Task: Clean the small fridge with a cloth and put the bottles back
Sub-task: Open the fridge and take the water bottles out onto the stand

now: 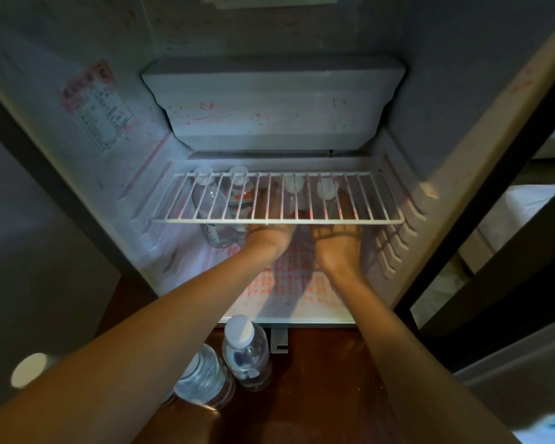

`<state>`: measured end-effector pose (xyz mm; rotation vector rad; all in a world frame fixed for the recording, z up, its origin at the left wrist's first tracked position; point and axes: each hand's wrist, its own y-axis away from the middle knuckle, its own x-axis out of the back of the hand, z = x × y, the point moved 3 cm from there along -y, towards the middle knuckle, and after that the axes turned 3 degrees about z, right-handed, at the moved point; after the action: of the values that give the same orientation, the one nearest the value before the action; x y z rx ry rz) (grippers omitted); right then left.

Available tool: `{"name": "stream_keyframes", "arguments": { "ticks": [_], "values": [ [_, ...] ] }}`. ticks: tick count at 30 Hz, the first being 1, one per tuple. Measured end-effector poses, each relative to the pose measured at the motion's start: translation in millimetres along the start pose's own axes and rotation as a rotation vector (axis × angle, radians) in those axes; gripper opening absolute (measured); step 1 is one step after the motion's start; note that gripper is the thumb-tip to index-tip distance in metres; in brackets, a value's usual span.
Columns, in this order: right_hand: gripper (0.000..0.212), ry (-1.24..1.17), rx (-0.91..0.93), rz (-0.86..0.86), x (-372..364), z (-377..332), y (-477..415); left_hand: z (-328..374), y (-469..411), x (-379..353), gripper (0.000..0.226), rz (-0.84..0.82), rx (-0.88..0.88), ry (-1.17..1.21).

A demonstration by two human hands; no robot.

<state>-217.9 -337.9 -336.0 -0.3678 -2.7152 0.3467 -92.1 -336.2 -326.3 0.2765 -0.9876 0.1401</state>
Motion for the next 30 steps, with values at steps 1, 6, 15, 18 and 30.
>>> {"name": "stream_keyframes", "arguments": {
  "ticks": [1, 6, 15, 18, 30],
  "values": [
    [0.043, -0.018, 0.02, 0.032, 7, -2, 2, 1, 4, 2, 0.043, 0.034, 0.023, 0.077],
    [0.041, -0.029, -0.007, 0.009, 23, 0, 22, -4, 26, 5, 0.036, 0.146, -0.042, 0.224],
    [0.059, 0.049, -0.034, 0.029, 72, -19, 105, 3, 100, 22, 0.056, 0.159, -0.224, 0.204],
    [0.06, 0.059, -0.051, 0.06, 94, -26, 126, 12, 119, 28, 0.058, 0.127, -0.269, 0.135],
    [0.057, 0.117, -0.096, -0.053, 146, -64, 178, 37, 206, 71, 0.057, 0.172, -0.344, 0.279]
  ]
}}
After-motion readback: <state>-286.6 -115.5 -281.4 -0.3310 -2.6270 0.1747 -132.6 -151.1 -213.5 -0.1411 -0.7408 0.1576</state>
